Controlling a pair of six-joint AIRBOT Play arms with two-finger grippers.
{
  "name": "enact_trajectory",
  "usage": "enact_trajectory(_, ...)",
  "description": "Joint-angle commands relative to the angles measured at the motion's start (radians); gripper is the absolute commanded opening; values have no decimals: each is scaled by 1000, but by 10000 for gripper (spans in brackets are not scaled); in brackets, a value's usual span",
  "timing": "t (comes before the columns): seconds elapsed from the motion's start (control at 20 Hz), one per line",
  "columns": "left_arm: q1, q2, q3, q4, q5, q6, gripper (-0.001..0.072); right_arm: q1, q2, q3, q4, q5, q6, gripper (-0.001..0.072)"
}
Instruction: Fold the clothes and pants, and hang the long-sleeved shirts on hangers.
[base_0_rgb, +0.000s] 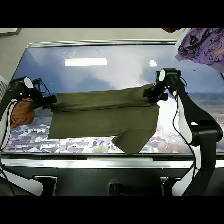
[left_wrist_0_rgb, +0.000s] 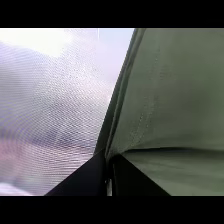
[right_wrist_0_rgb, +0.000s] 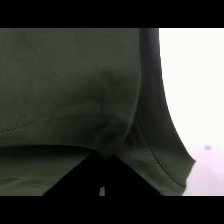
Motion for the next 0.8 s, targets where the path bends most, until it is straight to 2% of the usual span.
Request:
enact_trajectory(0.0,0,-6,1,-8,-1,-1,301,1,-4,0,13,13,1,166)
enact_trajectory(0.05,1,-2,5,-8,-2,0,495,0,-1,0,14,23,2,265)
enact_trajectory(0.1,4,6,19,-8,-4,0,583,0,9,0,14,34,4,366)
enact_trajectory(0.15,11,19,39,-8,-8,0,614,-1,29,0,13,38,3,389)
enact_trajectory(0.2,24,40,64,-6,-14,0,623,-6,58,0,8,37,-19,391)
enact_trajectory(0.3,63,101,101,7,-38,6,623,-38,145,0,1,40,-66,499)
enact_trajectory(0.45,145,215,84,3,-92,42,622,-159,273,-19,34,109,-166,494)
enact_trajectory(0.55,215,305,-12,-31,-84,37,621,-276,368,-166,206,112,-205,477)
enact_trajectory(0.7,298,439,-254,-90,-51,37,620,-370,536,-564,429,68,-271,478)
enact_trajectory(0.75,312,474,-326,-100,-40,36,619,-367,589,-693,462,37,-272,478)
